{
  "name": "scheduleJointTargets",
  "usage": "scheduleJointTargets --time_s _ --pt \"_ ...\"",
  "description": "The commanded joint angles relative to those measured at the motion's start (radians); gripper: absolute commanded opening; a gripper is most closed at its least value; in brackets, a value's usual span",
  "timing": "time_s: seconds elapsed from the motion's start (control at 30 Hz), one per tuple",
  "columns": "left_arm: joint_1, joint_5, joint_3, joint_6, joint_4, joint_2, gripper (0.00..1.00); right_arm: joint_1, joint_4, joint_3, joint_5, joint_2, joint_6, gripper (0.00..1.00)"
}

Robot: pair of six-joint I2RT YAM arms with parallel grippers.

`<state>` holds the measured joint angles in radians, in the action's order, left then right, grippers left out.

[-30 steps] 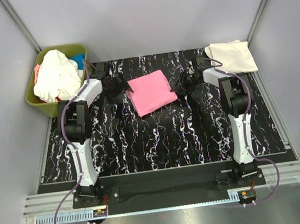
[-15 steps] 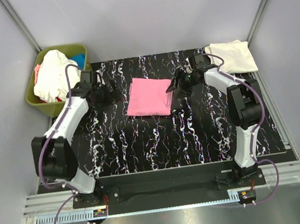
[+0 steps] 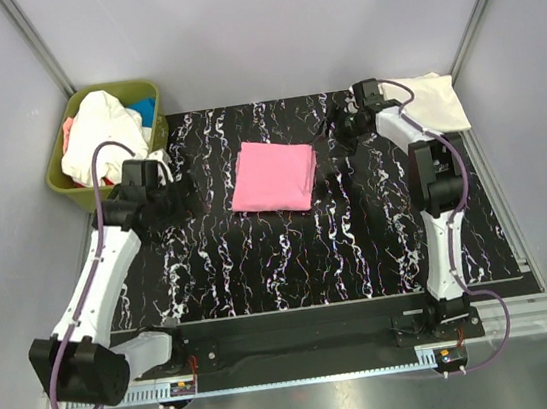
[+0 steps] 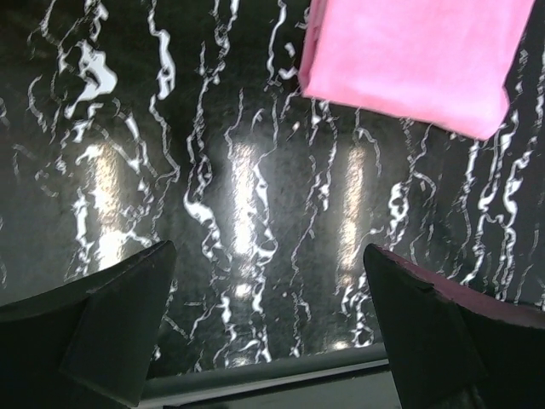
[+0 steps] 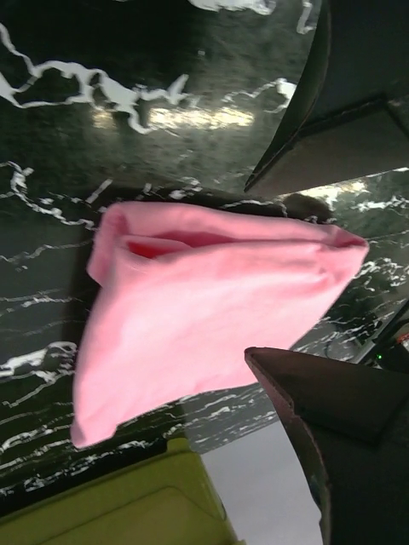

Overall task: Fold and stack the t-shirts
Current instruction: Neatly place the folded tshirt to the corner

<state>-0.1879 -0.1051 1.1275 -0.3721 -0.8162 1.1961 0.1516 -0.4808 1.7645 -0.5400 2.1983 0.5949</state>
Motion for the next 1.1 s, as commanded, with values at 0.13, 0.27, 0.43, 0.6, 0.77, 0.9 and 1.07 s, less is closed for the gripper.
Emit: scheduleJointTargets --time_s 0.13,0.27,0.43,0.6,0.77,0.9,1.07 --pt "-0.001 0.081 -0.083 0.038 -0.041 -0.167 0.99 0.003 -0.045 0.131 -0.012 0.147 -0.017 0.77" --pt "-0.001 0.104 -0.094 0.045 -0.058 -0.230 0.99 0.014 -0.016 0.109 -0.021 0.179 0.005 0.75" --pt "-0.001 0.166 -0.129 0.058 -0.038 -0.291 0.99 0.055 -0.028 0.125 -0.023 0.219 0.014 0.71" --pt "0.001 0.235 -0.162 0.056 -0.032 -0.349 0.99 0.060 0.011 0.093 -0.012 0.210 0.046 0.59" --pt "0.001 0.257 -0.202 0.053 0.003 -0.388 0.99 0.060 0.033 0.134 -0.044 0.228 0.029 0.27" --pt "0.001 0.265 -0.213 0.052 0.018 -0.394 0.99 0.059 -0.019 0.196 -0.054 0.247 -0.019 0.00" --pt "0.001 0.269 -0.222 0.050 0.025 -0.417 0.99 0.045 -0.170 0.225 0.069 0.152 -0.131 0.00"
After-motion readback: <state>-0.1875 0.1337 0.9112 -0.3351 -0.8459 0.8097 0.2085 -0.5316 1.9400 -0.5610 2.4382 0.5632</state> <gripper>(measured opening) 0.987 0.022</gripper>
